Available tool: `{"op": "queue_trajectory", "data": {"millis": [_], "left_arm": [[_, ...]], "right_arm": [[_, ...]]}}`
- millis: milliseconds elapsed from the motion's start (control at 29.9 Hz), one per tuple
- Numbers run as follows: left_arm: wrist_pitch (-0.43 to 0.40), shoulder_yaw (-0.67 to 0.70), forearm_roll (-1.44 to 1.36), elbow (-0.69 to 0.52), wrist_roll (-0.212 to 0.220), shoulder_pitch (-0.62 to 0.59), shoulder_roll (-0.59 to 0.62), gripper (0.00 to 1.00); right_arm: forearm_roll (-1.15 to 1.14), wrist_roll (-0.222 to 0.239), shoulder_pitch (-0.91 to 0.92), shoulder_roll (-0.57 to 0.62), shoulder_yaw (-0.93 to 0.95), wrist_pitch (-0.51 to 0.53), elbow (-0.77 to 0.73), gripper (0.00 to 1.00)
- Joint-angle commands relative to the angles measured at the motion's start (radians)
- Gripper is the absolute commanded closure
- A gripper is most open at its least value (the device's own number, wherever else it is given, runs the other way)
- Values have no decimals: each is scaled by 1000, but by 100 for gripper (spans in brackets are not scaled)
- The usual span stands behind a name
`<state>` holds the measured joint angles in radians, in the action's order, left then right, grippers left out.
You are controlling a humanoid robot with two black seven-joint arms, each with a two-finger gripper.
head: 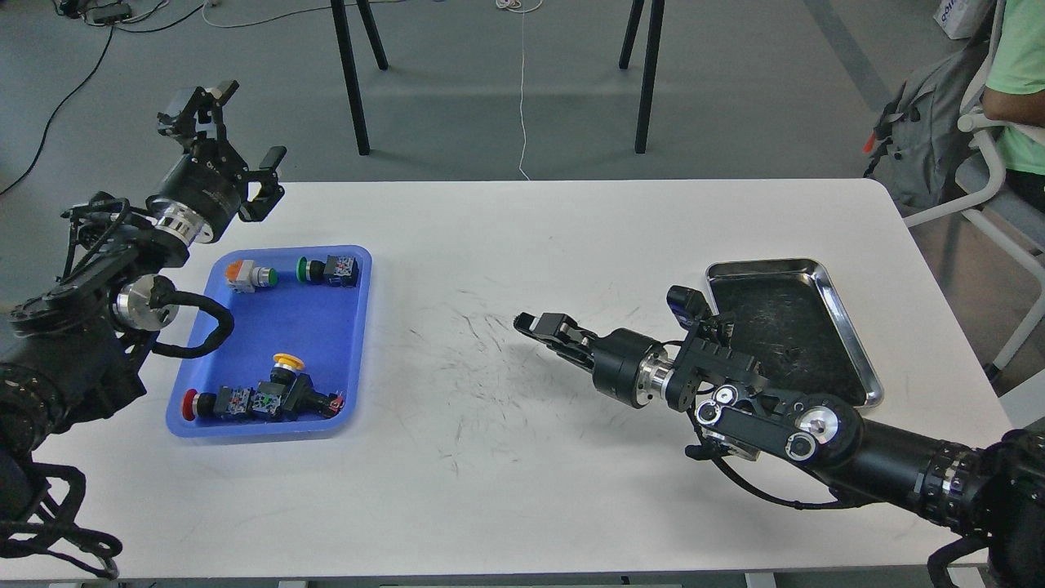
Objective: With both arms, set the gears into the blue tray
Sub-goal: 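Carry the black piece with the right gripper to the table centre and release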
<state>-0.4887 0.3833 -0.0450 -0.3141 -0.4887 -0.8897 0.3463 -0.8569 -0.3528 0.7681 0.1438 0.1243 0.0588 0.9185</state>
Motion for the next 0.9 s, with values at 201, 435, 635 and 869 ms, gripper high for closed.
{"op": "queue_trajectory", "data": {"millis": [201, 435, 635, 869], "left_arm": [[0, 0, 1, -3, 0, 0, 14, 0], [0, 0, 1, -3, 0, 0, 25, 0], [0, 2, 1, -3, 0, 0, 23, 0], [0, 2, 1, -3, 0, 0, 26, 0]], "right_arm": [[4, 1, -6, -69, -20, 81, -46, 96], [4, 0, -7, -96, -37, 102, -72, 96], [2, 0, -7, -96, -38, 102, -75, 93], [1, 5, -10, -96, -41, 102, -76, 69]]}}
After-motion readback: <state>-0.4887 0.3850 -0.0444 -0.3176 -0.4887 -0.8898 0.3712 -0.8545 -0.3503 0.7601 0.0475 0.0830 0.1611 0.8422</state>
